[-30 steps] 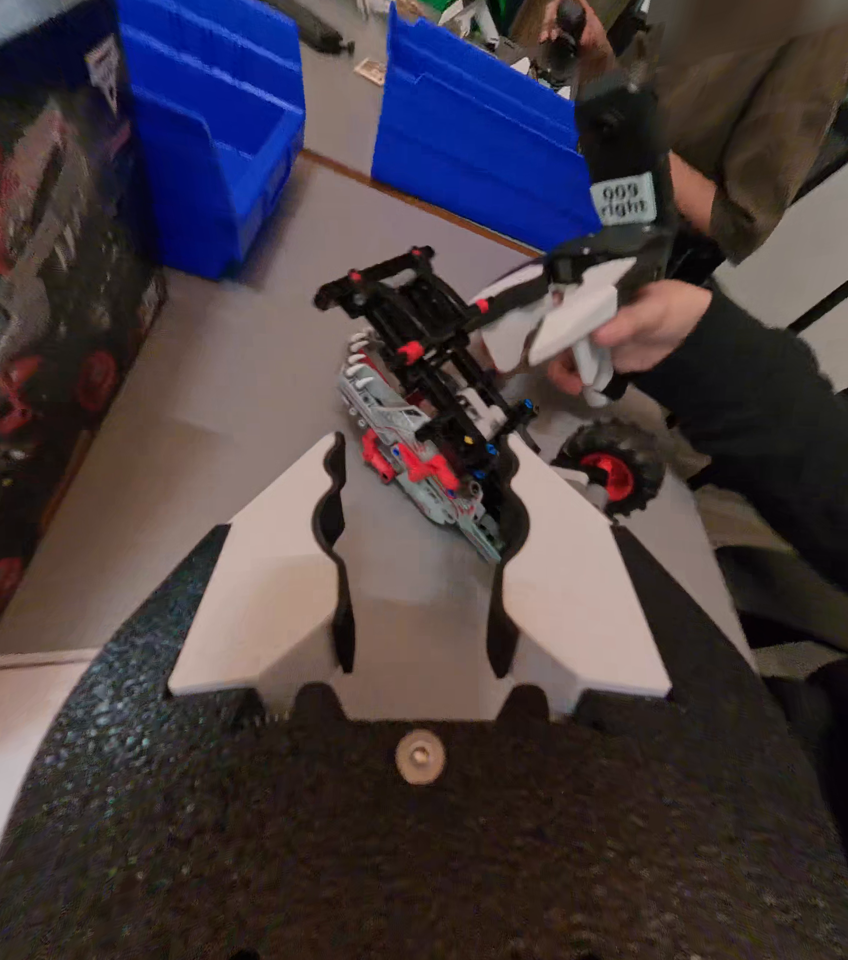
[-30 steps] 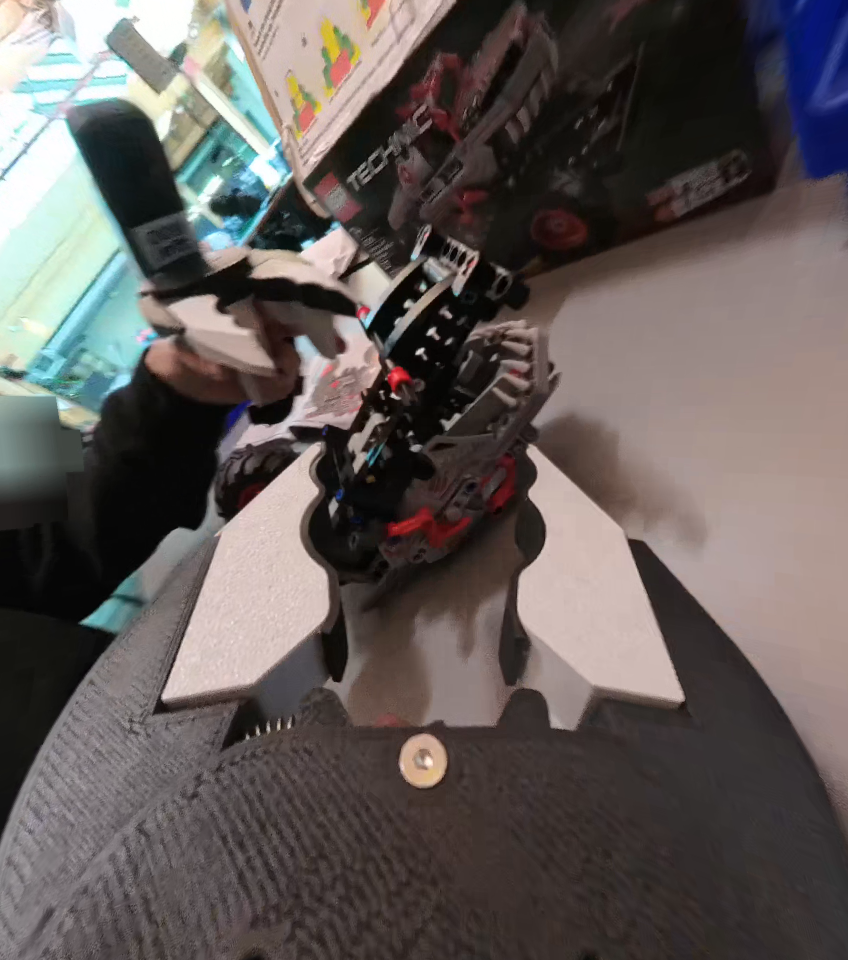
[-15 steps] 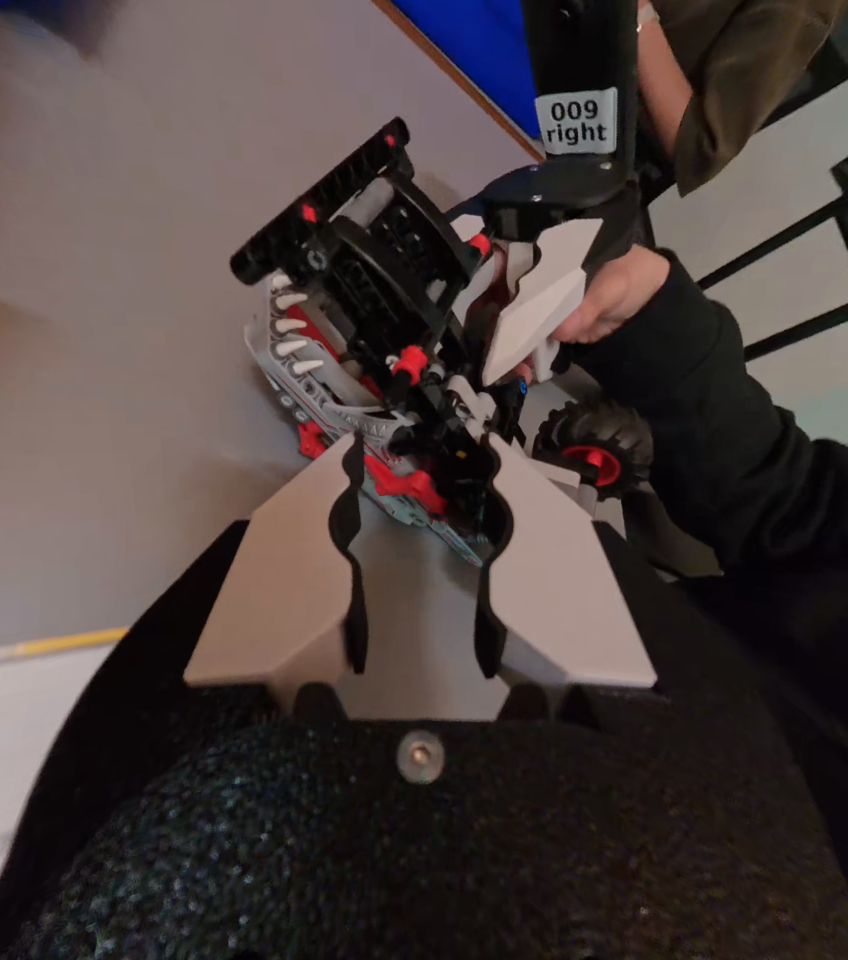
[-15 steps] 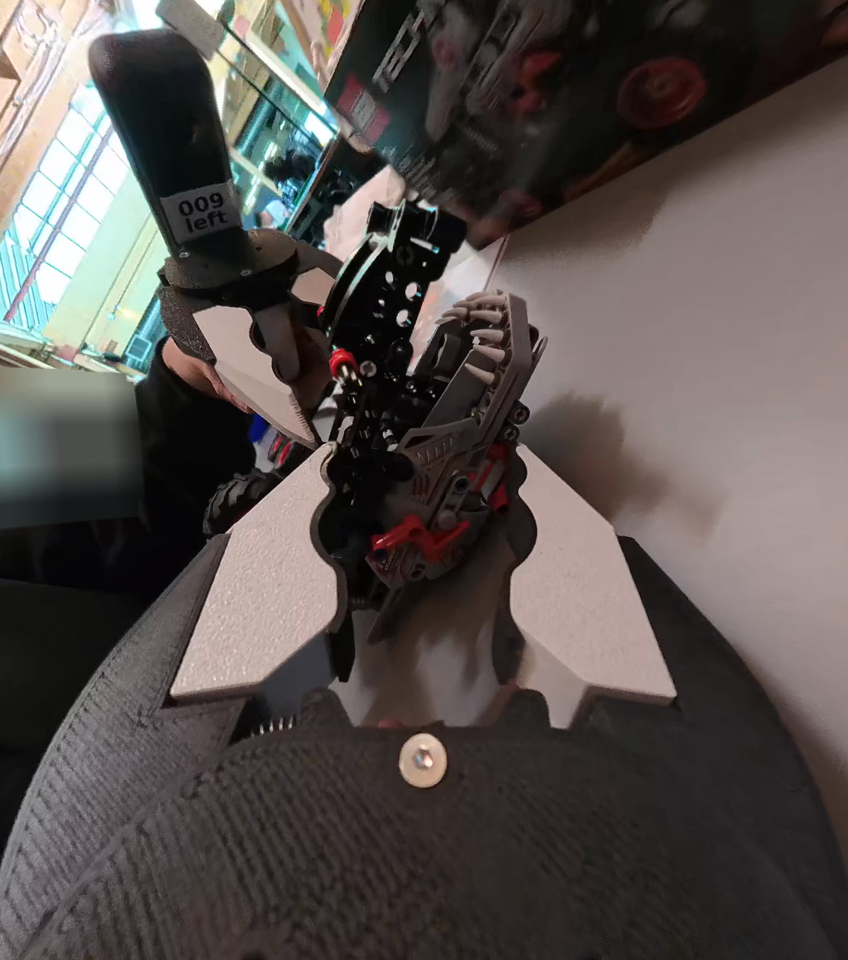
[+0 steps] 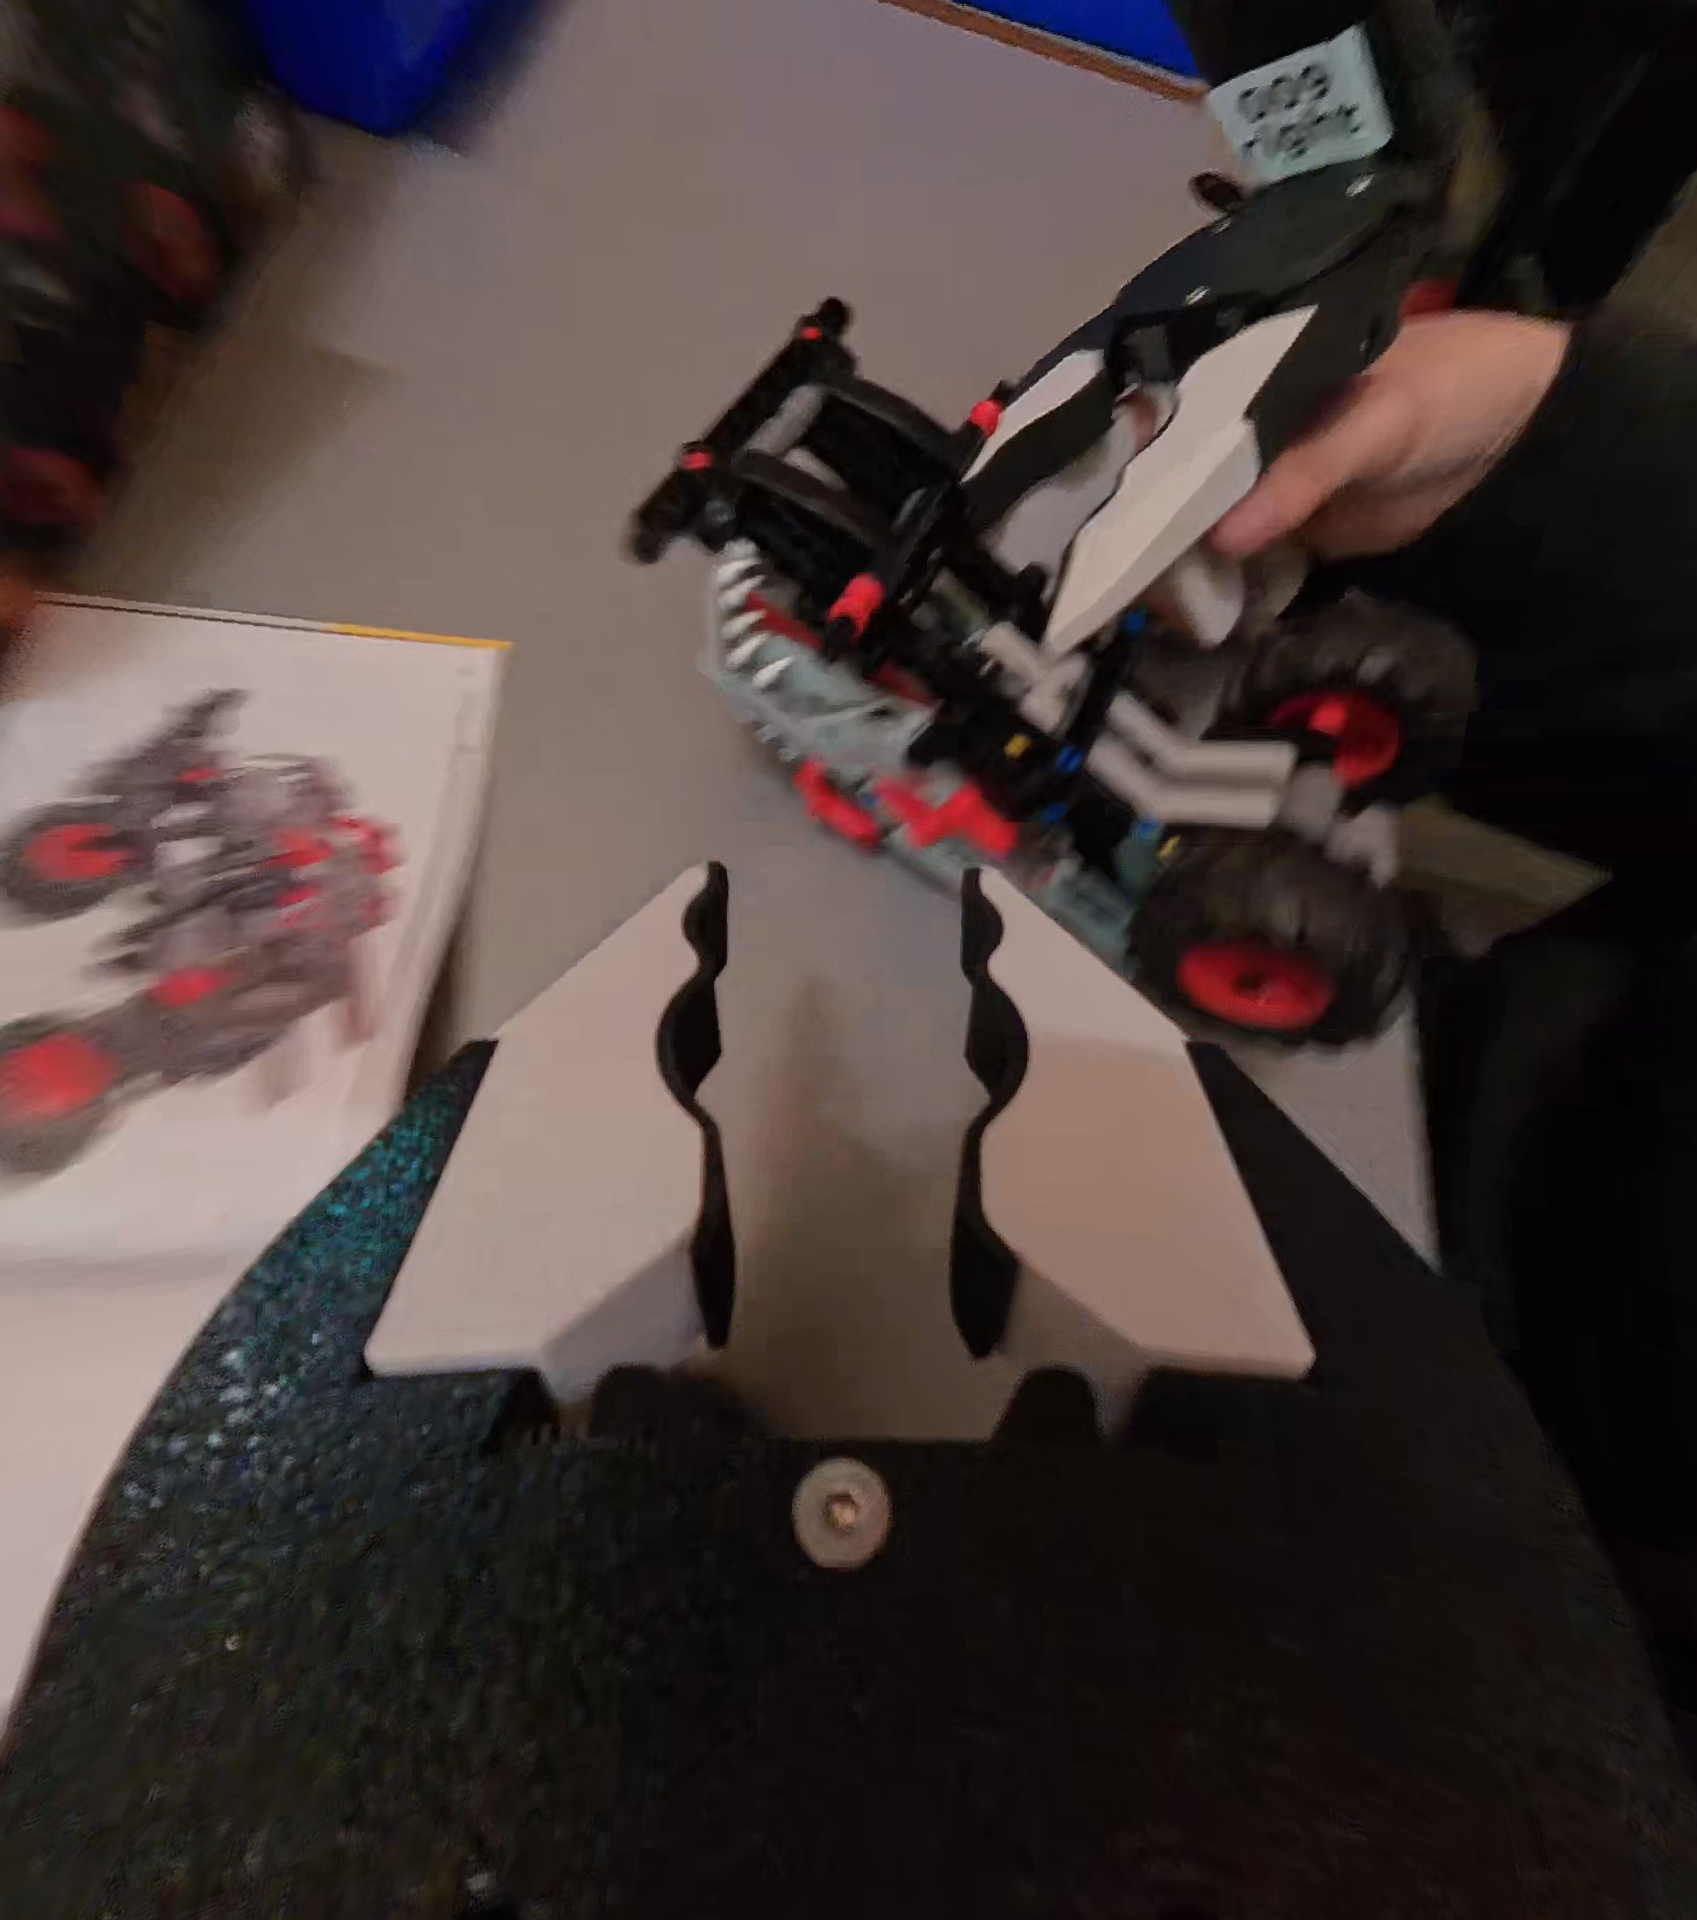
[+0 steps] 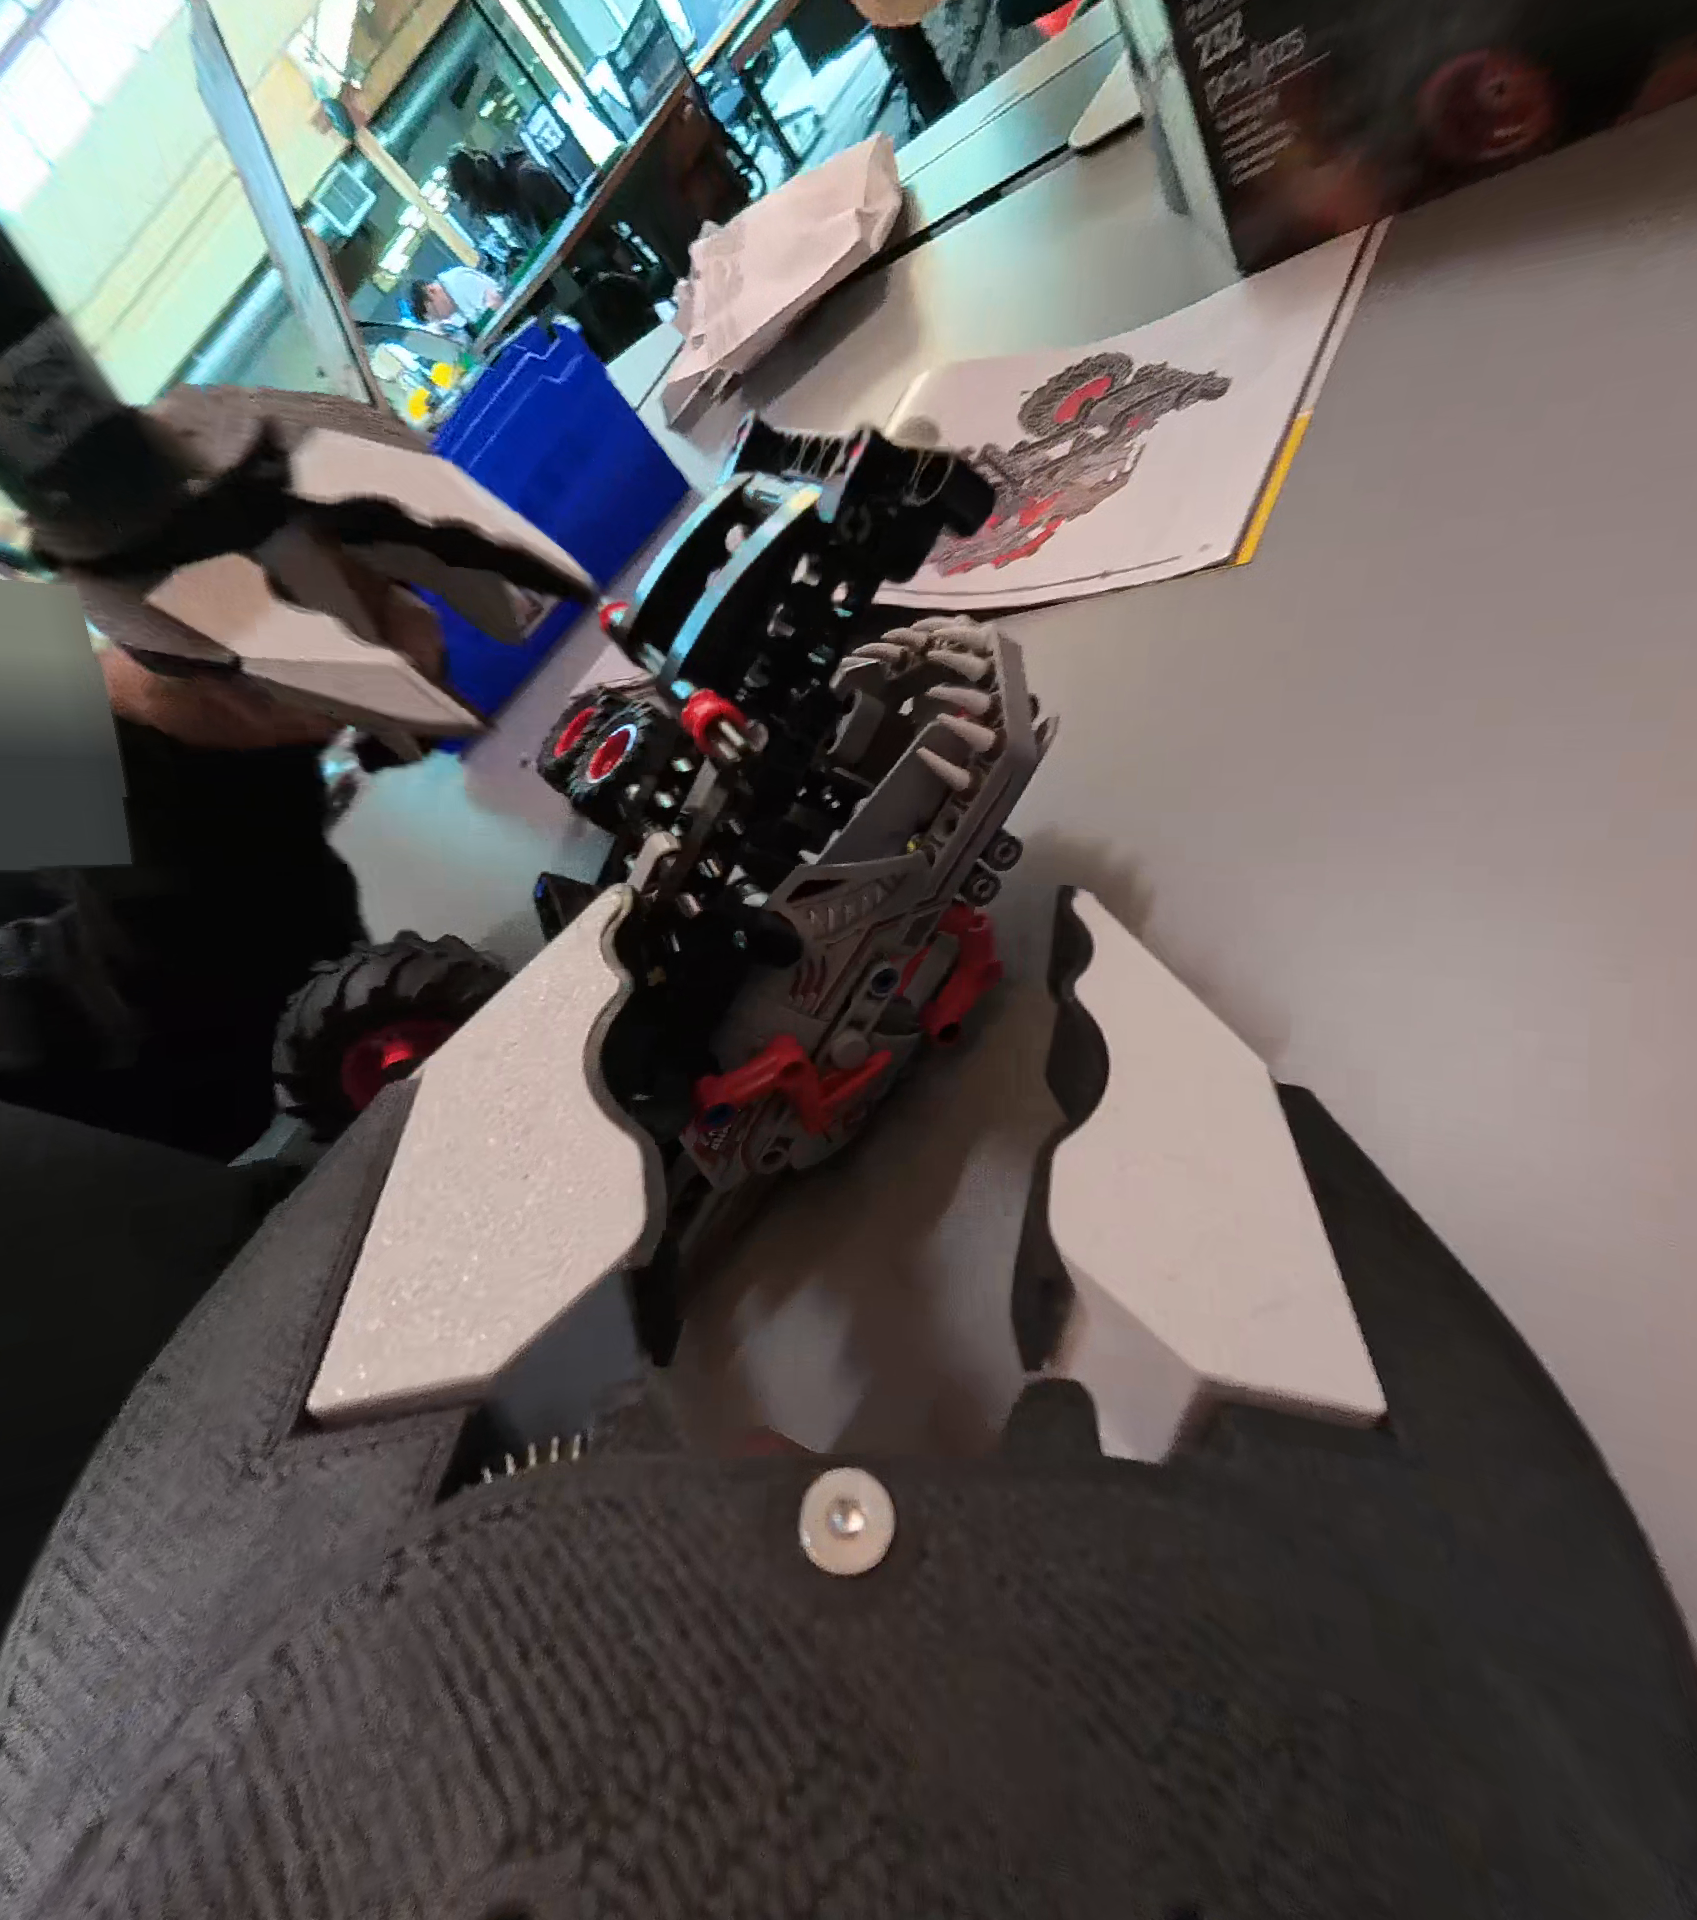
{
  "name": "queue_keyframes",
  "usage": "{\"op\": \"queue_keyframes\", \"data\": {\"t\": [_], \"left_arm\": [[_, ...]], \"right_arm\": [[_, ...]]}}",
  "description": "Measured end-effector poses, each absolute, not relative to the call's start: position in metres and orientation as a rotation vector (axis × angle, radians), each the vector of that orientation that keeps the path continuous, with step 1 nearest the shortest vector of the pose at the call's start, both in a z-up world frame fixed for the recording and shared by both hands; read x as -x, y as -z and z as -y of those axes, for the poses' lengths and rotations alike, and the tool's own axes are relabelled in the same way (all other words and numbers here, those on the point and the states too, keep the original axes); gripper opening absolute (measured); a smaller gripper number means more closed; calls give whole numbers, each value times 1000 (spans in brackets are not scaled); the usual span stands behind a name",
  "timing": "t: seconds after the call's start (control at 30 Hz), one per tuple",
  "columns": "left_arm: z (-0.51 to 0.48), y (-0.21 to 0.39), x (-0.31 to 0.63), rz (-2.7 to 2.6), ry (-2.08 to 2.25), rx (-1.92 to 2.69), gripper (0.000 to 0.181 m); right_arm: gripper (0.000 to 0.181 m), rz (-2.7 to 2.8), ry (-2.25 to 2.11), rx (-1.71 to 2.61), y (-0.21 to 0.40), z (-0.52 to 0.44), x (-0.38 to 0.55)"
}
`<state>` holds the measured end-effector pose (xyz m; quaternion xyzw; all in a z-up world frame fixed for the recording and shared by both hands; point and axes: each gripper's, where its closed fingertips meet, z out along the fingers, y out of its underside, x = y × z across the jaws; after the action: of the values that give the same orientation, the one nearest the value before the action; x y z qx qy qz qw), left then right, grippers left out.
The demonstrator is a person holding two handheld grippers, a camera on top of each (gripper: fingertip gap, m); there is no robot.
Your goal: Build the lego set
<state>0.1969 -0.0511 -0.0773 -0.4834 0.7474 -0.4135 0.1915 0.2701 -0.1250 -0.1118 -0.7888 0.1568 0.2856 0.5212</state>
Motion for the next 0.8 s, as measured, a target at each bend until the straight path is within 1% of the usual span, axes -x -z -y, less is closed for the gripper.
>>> {"op": "queue_keyframes", "data": {"t": [0.03, 0.1, 0.17, 0.27, 0.4, 0.47, 0.53, 0.57, 0.67, 0.73, 0.8], "left_arm": [[28, 71, -183, -2063, 1065, 1309, 43], [-21, 69, -150, -2037, 858, 1248, 48], [-58, 84, -111, -2104, 710, 1234, 58], [-75, 113, -69, -2219, 624, 1253, 70], [-58, 139, -61, -2320, 672, 1197, 70], [-72, 154, -68, -2294, 585, 1298, 72], [-73, 164, -68, -2314, 604, 1402, 69], [-70, 163, -69, -2306, 650, 1429, 55], [-71, 147, -65, -2295, 600, 1341, 55], [-74, 117, -66, -2218, 495, 1265, 55], [-60, 77, -76, -2142, 459, 1123, 55]], "right_arm": [[77, -374, -663, 1890, 110, 127, -274], [78, -350, -621, 1884, 101, 134, -279], [81, -346, -516, 1897, 94, 146, -290], [87, -343, -314, 1888, 77, 165, -304], [87, -211, -132, 1872, 49, 165, -287], [87, -116, -71, 1908, 42, 157, -269], [87, -23, 11, 1944, 35, 149, -251], [86, 18, 48, 1952, 30, 145, -242], [73, 109, 115, 1933, 9, 131, -217], [68, 160, 123, 1895, -5, 114, -195], [67, 262, 124, 1840, -16, 89, -165]]}}
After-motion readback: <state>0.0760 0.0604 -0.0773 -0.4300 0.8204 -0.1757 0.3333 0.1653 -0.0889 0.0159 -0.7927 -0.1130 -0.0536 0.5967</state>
